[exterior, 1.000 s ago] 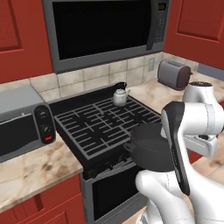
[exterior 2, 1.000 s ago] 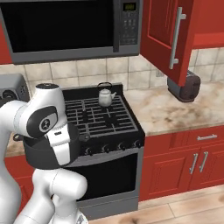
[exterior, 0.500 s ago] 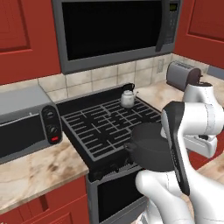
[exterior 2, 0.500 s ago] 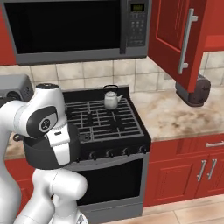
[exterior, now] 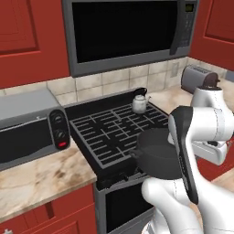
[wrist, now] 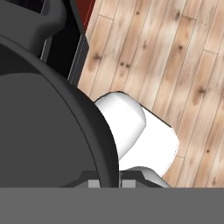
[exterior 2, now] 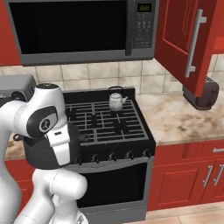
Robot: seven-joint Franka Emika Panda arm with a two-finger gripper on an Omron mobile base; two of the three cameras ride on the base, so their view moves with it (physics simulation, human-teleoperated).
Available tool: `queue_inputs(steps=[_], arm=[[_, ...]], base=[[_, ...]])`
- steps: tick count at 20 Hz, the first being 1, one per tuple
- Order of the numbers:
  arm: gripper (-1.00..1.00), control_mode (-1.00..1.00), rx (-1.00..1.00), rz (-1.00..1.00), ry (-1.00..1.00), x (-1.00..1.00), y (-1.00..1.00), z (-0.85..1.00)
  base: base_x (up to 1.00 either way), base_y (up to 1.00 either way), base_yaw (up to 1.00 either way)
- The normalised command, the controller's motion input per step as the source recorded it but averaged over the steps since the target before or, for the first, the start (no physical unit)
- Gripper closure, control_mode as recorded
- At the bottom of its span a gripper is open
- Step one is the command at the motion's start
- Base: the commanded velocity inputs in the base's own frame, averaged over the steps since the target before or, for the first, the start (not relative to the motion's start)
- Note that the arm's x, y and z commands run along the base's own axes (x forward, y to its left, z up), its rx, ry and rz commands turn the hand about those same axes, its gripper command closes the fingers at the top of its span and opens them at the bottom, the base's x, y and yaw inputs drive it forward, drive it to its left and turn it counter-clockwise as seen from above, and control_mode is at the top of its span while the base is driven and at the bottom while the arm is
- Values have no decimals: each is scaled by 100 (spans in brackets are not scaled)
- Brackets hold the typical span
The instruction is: Pick the kettle from the cabinet and place it on a stove burner. Then pick the pot from the counter and place it on another stove burner. Finally, turn both burners on.
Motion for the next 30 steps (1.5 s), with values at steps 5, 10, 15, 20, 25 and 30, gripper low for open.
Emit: queue_inputs(steps=[5,10,15,20,25,30], arm=[[100,100,0,0,0,0,0,0],[100,100,0,0,0,0,0,0],[100,100,0,0,0,0,0,0],[100,100,0,0,0,0,0,0],[100,100,0,0,0,0,0,0],[100,-100,0,0,0,0,0,0]], base=[[29,-2,9],[34,-2,6],[47,-12,1],[47,-18,2],[29,-19,1],[6,-1,0]])
